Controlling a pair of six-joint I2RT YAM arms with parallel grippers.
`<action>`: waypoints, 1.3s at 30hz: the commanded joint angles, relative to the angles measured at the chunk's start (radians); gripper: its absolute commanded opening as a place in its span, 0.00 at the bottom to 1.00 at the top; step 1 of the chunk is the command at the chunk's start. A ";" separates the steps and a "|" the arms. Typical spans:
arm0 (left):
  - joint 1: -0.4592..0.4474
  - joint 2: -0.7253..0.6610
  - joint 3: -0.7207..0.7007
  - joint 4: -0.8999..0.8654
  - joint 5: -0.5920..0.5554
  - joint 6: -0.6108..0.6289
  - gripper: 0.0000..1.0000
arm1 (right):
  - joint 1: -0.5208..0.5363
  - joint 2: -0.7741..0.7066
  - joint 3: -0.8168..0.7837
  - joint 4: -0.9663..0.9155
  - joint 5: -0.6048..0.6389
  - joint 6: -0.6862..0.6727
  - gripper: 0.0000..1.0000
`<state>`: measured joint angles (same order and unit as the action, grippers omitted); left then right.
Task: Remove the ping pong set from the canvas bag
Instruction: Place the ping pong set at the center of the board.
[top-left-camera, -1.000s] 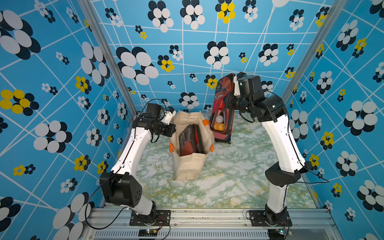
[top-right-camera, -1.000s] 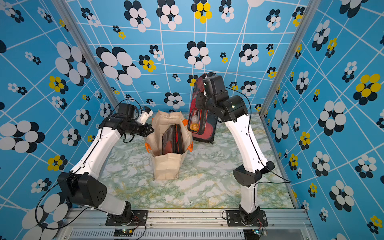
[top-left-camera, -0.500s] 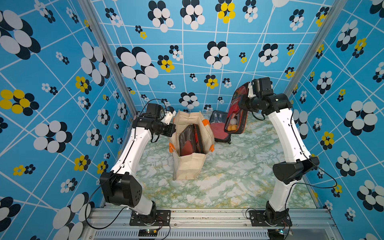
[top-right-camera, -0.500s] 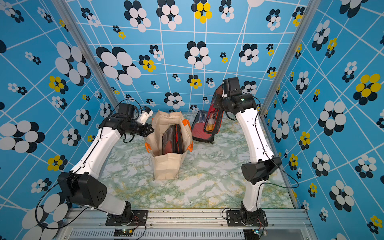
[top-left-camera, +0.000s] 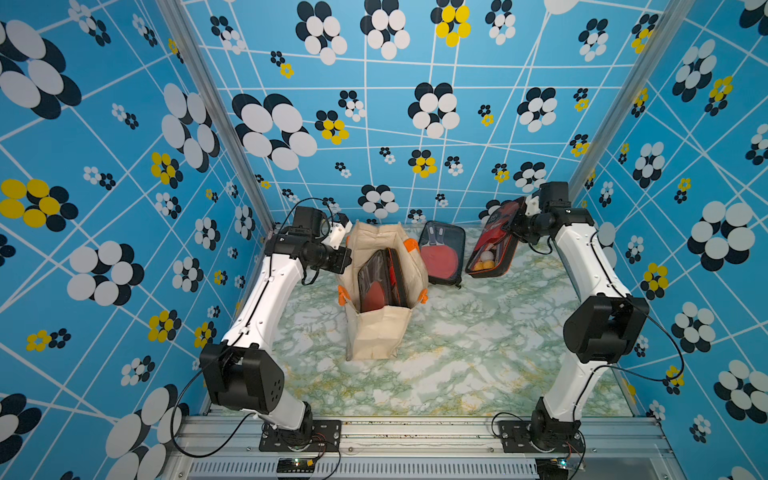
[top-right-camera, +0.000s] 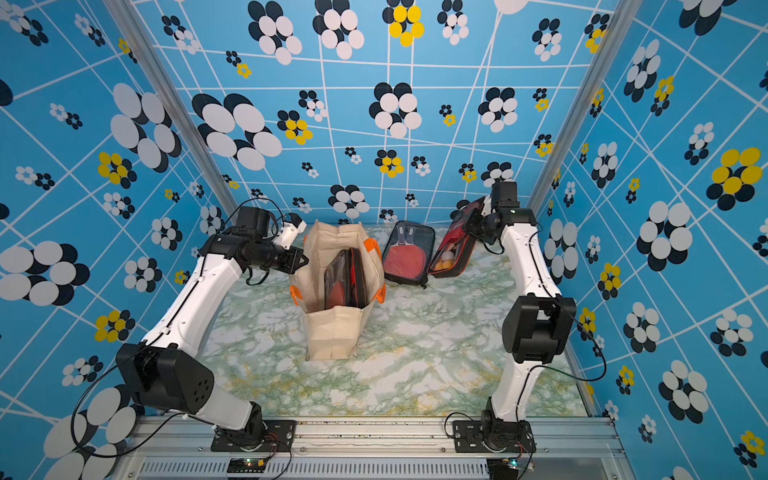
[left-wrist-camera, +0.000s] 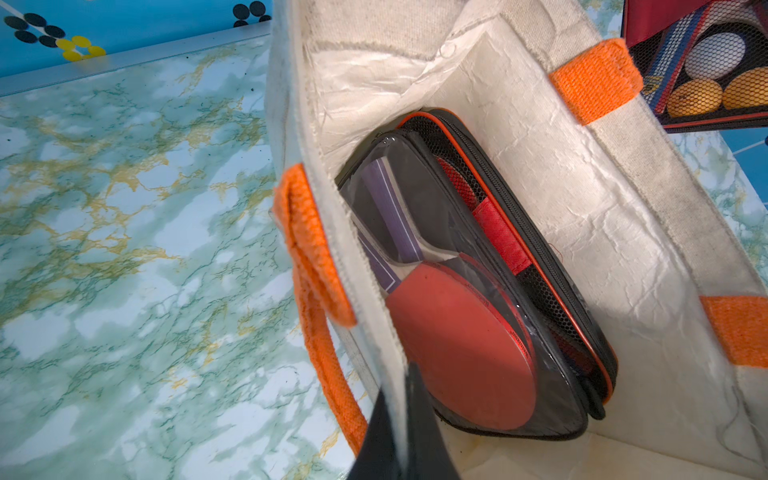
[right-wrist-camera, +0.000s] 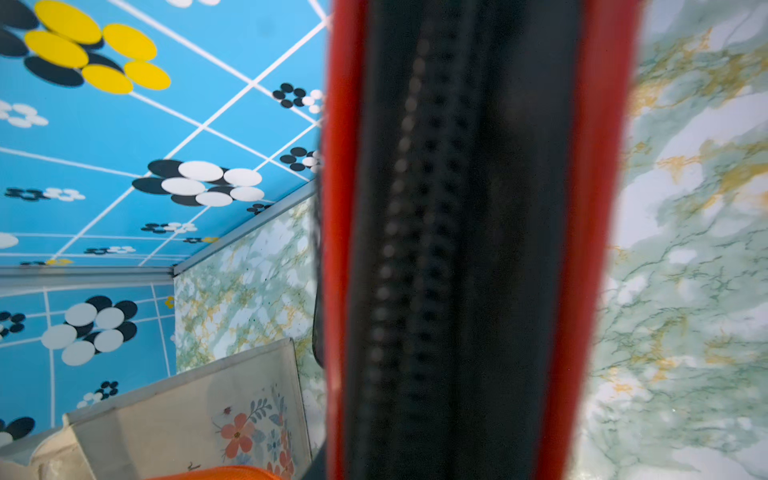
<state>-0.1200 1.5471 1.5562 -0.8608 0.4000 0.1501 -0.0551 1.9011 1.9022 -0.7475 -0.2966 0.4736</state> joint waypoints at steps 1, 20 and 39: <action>0.006 0.005 -0.002 0.013 -0.001 0.010 0.00 | -0.032 -0.026 -0.028 0.199 -0.145 0.038 0.00; 0.006 -0.018 -0.015 0.013 0.004 0.008 0.00 | -0.128 0.262 0.117 0.145 -0.283 -0.104 0.00; 0.006 -0.024 -0.010 0.005 0.013 0.002 0.00 | -0.151 0.522 0.340 0.036 -0.420 -0.179 0.17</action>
<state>-0.1192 1.5471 1.5517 -0.8604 0.4007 0.1501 -0.1982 2.4046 2.1780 -0.7052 -0.6544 0.3321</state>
